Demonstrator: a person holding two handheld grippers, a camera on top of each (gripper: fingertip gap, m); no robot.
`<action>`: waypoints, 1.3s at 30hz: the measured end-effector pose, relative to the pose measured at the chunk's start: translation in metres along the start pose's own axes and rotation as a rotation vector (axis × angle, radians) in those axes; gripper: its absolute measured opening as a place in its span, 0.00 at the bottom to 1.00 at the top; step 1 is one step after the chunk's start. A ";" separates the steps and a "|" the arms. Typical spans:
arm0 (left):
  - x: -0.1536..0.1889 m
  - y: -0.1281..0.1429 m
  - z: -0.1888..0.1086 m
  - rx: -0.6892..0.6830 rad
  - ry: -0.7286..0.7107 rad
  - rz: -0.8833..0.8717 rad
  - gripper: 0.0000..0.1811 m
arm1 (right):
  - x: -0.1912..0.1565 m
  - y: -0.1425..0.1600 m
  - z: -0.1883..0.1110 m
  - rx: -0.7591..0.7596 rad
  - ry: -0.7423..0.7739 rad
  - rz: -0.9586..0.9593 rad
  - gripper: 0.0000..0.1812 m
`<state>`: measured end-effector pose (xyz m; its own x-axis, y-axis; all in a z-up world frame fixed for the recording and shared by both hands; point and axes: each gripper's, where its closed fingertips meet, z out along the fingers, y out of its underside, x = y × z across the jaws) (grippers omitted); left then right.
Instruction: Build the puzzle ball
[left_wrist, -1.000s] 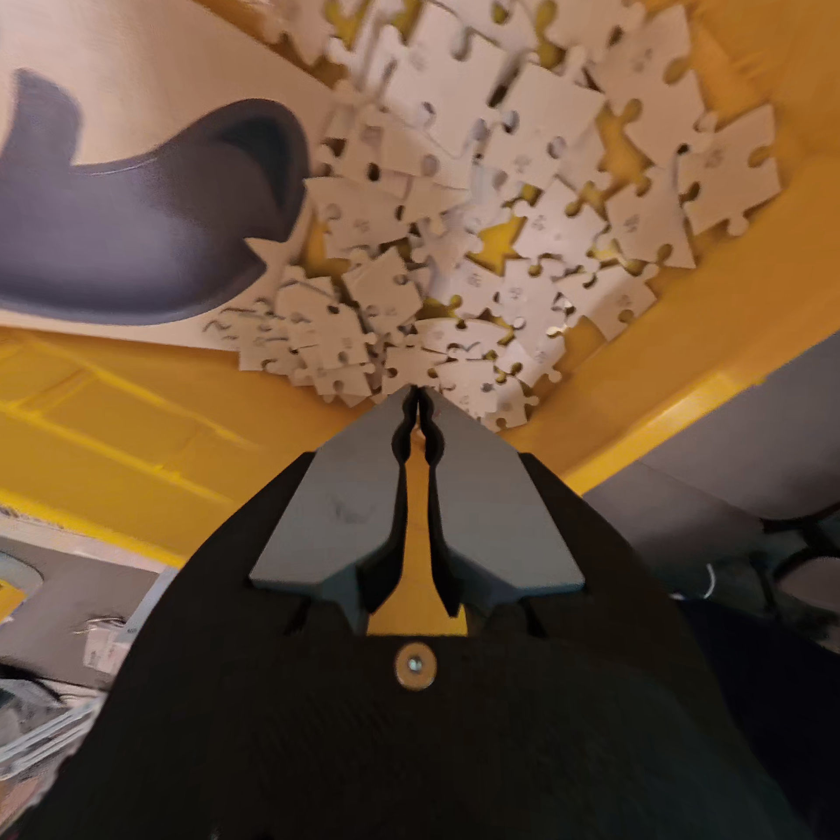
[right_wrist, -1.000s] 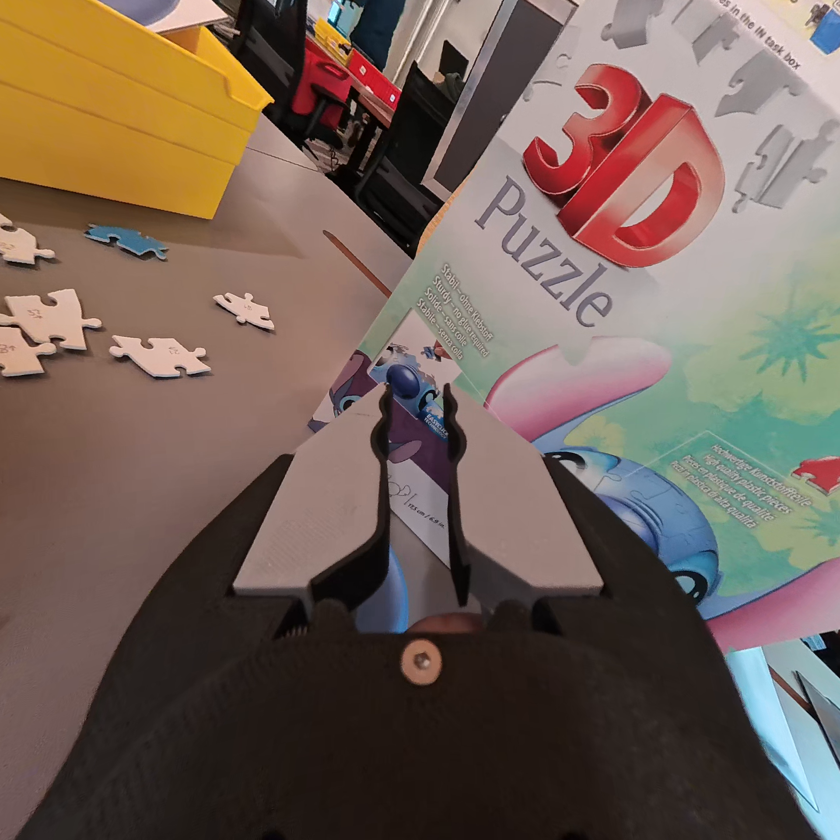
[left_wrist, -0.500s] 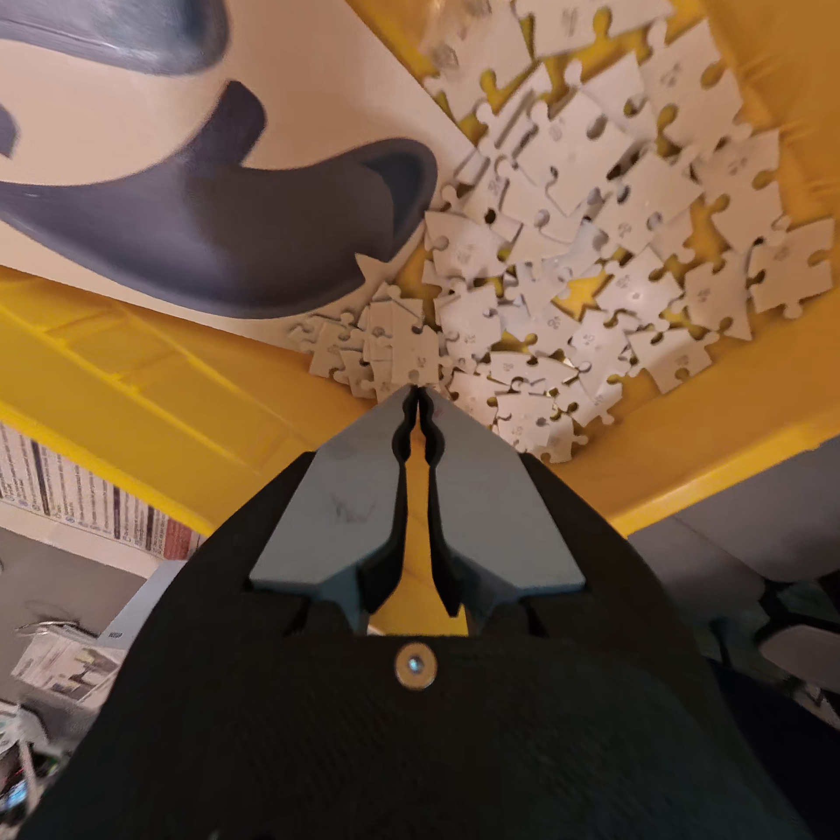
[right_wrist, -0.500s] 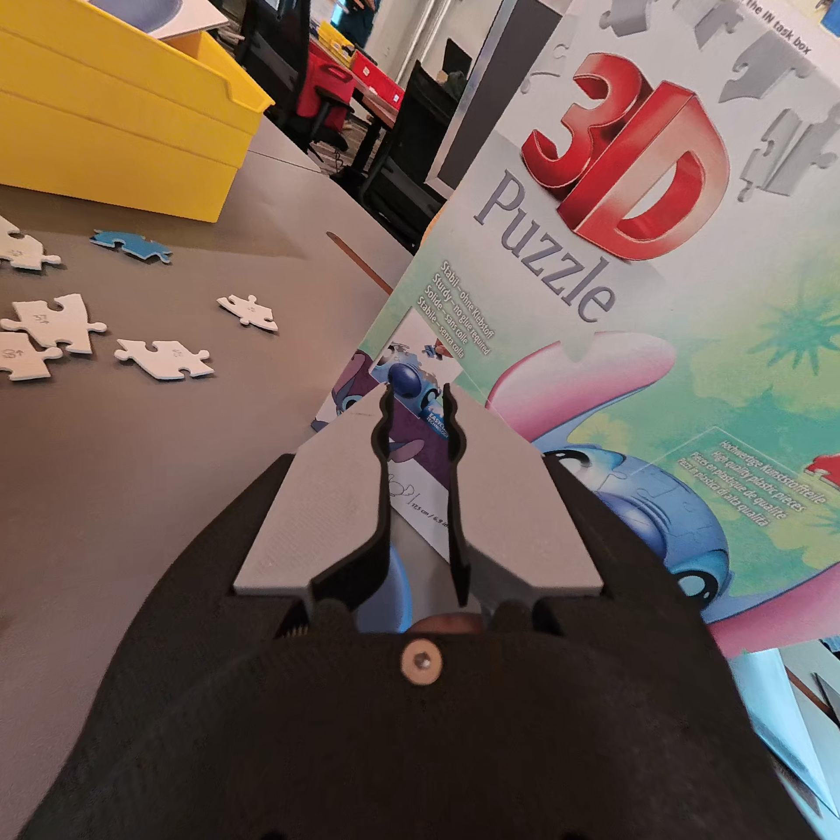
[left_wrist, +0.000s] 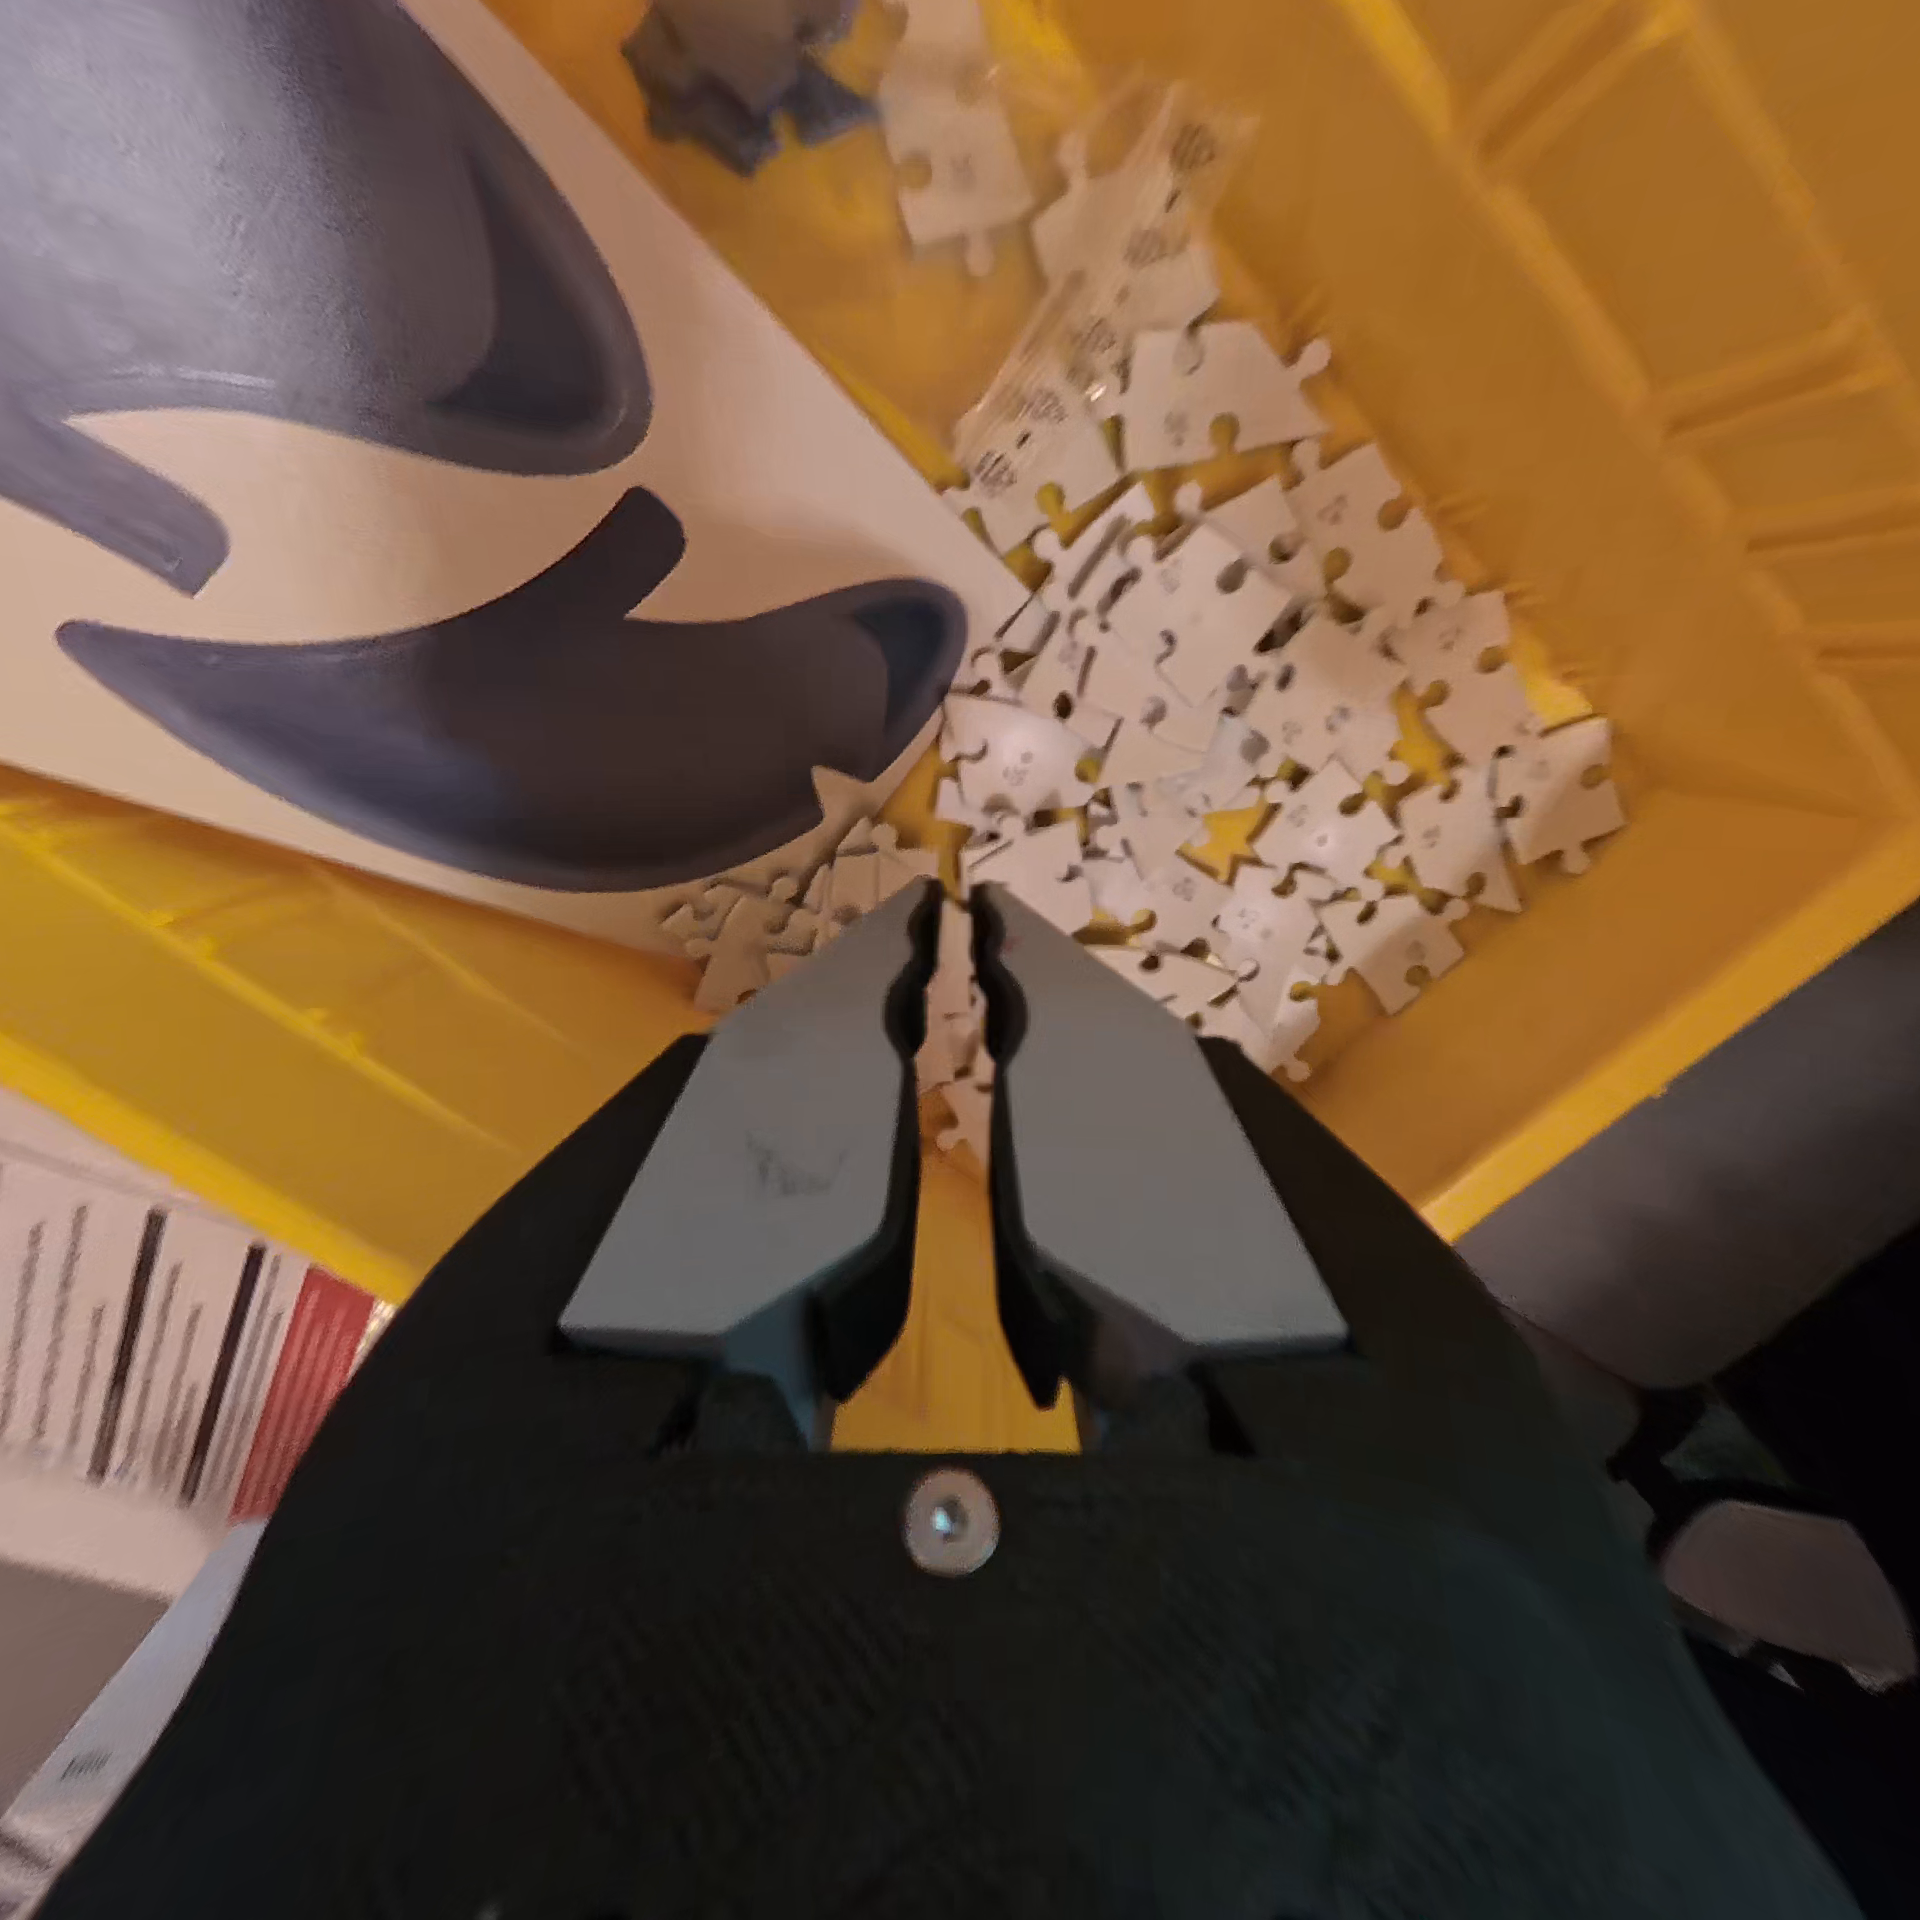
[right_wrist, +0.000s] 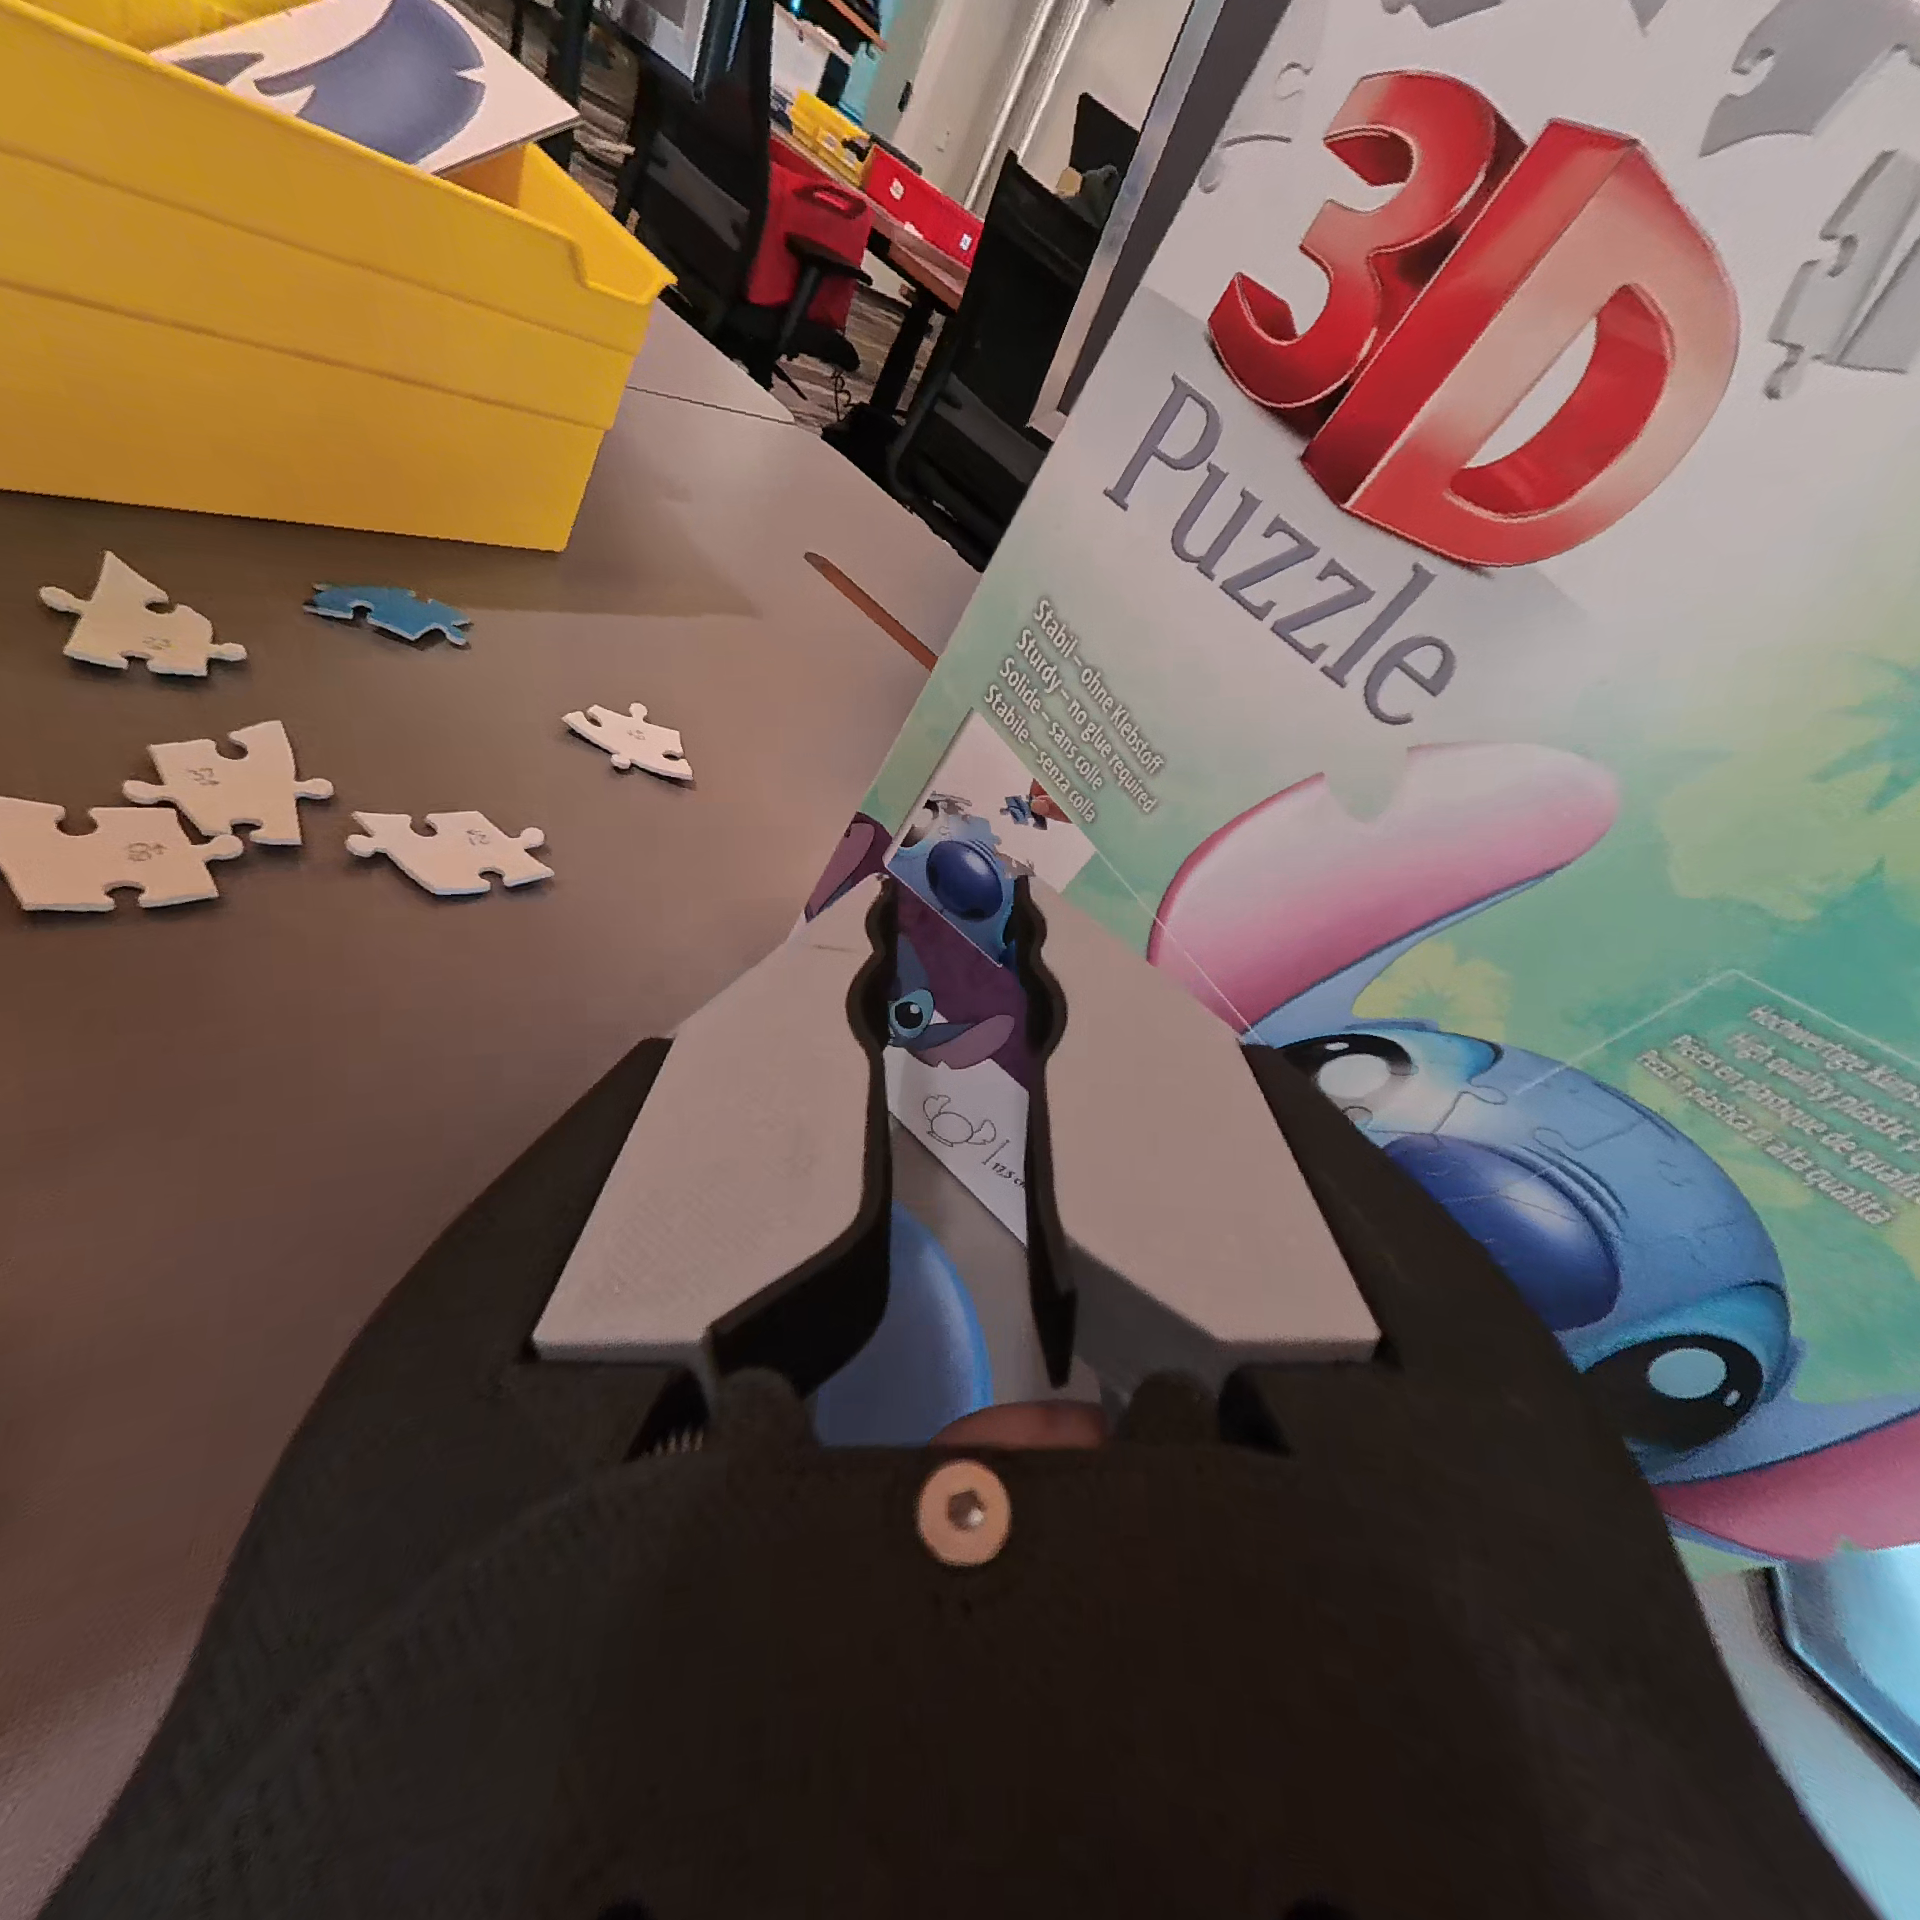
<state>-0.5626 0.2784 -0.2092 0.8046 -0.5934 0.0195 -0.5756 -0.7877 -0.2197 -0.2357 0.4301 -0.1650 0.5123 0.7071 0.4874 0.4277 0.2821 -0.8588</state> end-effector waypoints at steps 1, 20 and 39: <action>0.004 -0.002 0.000 0.013 0.041 0.001 0.09 | 0.000 0.000 0.000 0.000 -0.003 0.006 0.10; -0.016 0.001 0.014 -0.057 -0.131 0.068 0.03 | -0.003 -0.001 0.000 0.003 -0.019 0.005 0.10; -0.020 -0.005 0.007 -0.010 -0.133 0.042 0.00 | -0.003 0.000 0.000 -0.001 -0.019 0.007 0.10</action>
<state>-0.5751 0.2953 -0.2155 0.7914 -0.5995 -0.1195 -0.6104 -0.7644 -0.2076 -0.2372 0.4286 -0.1666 0.5011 0.7210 0.4787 0.4252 0.2766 -0.8618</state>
